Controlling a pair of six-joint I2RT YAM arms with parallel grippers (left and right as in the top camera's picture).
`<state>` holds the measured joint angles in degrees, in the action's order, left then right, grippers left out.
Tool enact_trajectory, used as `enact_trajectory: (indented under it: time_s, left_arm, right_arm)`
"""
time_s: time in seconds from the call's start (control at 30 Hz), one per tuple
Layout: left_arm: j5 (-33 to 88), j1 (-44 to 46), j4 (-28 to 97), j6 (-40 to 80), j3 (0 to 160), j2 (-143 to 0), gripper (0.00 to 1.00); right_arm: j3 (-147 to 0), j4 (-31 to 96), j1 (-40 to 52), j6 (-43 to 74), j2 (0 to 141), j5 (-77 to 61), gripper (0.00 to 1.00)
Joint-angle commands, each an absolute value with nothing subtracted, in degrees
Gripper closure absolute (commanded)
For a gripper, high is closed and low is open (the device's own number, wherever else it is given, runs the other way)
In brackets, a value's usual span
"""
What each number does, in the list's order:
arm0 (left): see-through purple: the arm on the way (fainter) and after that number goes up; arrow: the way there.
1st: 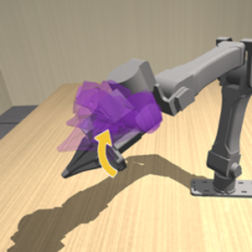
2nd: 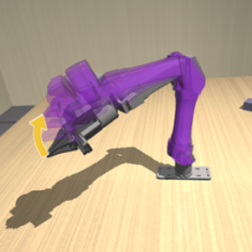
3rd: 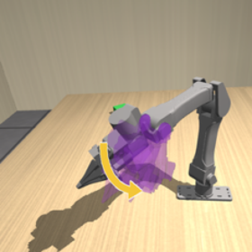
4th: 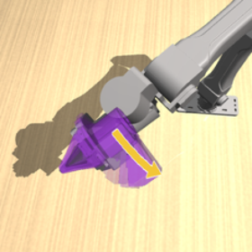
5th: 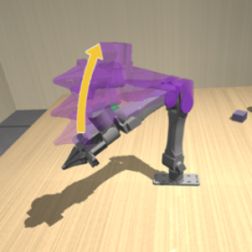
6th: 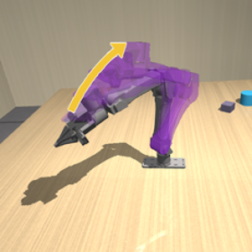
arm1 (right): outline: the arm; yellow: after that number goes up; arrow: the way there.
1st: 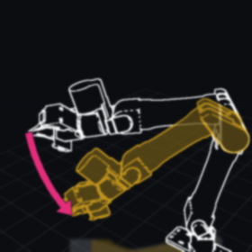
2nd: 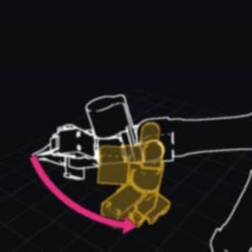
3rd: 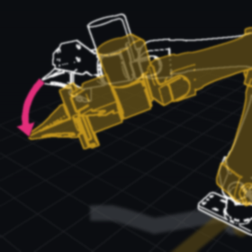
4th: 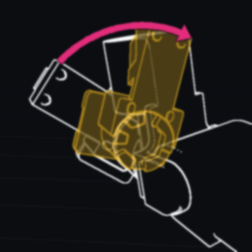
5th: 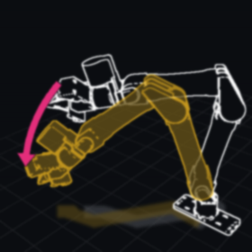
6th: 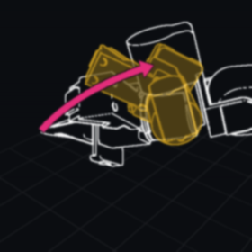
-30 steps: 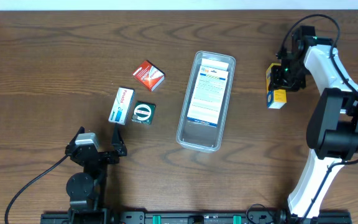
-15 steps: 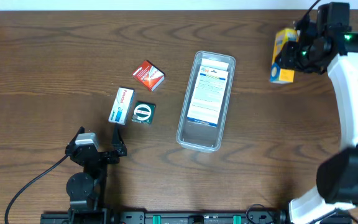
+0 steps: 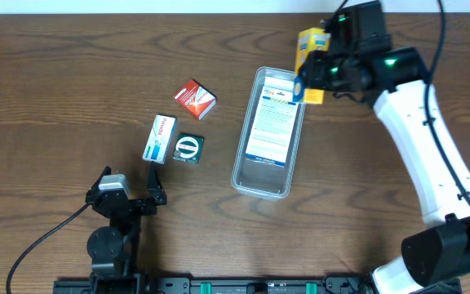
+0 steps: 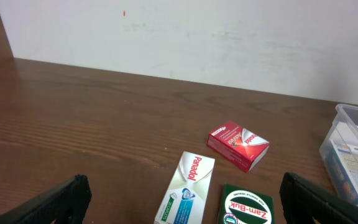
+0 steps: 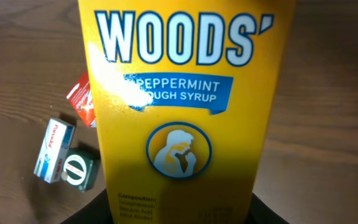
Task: Pack container
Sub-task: 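Lift the yellow box and carry it over the container, then lower the yellow box into the container beside the blue box and release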
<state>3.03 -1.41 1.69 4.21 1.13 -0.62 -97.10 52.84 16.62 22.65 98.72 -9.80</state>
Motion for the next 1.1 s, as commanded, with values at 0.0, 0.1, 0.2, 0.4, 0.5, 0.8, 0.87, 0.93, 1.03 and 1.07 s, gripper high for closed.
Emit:
enact_trajectory:
  time_s: [0.0,0.1,0.2,0.4,0.5,0.8,0.87,0.93,1.03,1.07]
  left_arm:
    - [2.6,-1.6,3.8,3.5,0.2,-0.3,0.02]
    - [2.6,-1.6,3.8,3.5,0.2,-0.3,0.02]
    - [2.6,-1.6,3.8,3.5,0.2,-0.3,0.02]
    - [2.6,-1.6,3.9,3.4,0.2,-0.3,0.02]
    - [2.6,-1.6,3.8,3.5,0.2,-0.3,0.02]
    - [2.6,-1.6,3.8,3.5,0.2,-0.3,0.02]
    - [2.6,-1.6,3.8,3.5,0.2,-0.3,0.02]
    - [2.6,-1.6,3.8,3.5,0.2,-0.3,0.02]
    - [2.6,-1.6,3.8,3.4,0.2,-0.3,0.02]
    - [2.6,-1.6,3.8,3.5,0.2,-0.3,0.02]
  right_arm:
    - [-97.4,52.9,20.2,30.5,97.6,-2.8,0.59]
    - [-97.4,53.7,22.9,34.1,97.9,0.9,0.59]
    - [-97.3,53.8,25.3,36.8,98.9,2.7,0.58]
    - [-97.3,53.7,28.4,40.8,103.0,5.0,0.58]
    - [-97.3,53.1,29.1,42.7,105.9,5.4,0.59]
    - [-97.3,50.9,29.6,42.9,111.2,4.5,0.59]
    - [-97.3,50.7,29.7,42.9,112.4,4.4,0.59]
    - [-97.3,50.7,29.7,42.8,113.2,4.1,0.59]
    - [-97.3,50.6,29.8,42.8,114.5,2.9,0.59]
    - [-97.3,50.6,29.8,42.8,114.7,2.5,0.6]
